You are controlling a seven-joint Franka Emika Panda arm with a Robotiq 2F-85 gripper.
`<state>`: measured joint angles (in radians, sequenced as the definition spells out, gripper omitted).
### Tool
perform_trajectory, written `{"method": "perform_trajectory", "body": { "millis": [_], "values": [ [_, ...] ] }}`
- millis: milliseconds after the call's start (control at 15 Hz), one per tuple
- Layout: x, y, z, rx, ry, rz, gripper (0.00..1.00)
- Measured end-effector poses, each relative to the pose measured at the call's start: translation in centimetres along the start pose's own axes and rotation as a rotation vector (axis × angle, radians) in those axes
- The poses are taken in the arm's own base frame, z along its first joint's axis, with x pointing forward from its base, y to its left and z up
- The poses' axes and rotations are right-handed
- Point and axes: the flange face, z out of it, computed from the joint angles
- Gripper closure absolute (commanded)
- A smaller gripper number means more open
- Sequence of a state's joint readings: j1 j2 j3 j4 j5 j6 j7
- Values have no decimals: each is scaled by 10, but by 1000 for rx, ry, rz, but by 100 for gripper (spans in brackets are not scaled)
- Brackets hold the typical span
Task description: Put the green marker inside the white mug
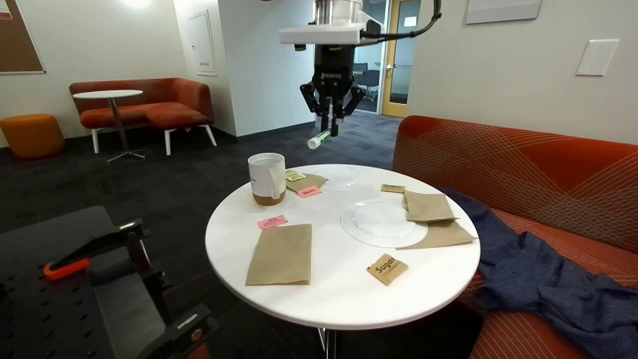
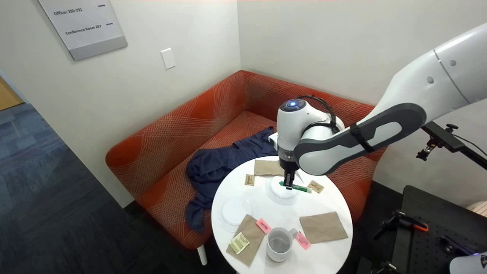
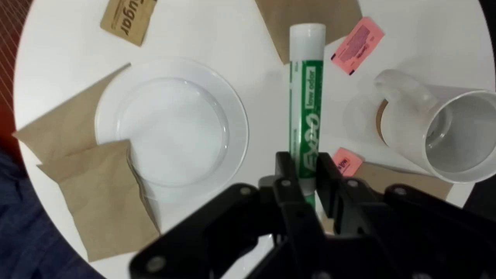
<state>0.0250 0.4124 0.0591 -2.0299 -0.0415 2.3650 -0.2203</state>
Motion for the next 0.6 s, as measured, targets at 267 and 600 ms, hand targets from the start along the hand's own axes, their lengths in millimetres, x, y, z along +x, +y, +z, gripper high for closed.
{"method": "perform_trajectory", "body": {
  "millis": [267, 600],
  "values": [
    [17, 1, 21, 37, 183, -99, 95],
    [26, 1, 41, 101, 379, -192, 95]
  ]
}}
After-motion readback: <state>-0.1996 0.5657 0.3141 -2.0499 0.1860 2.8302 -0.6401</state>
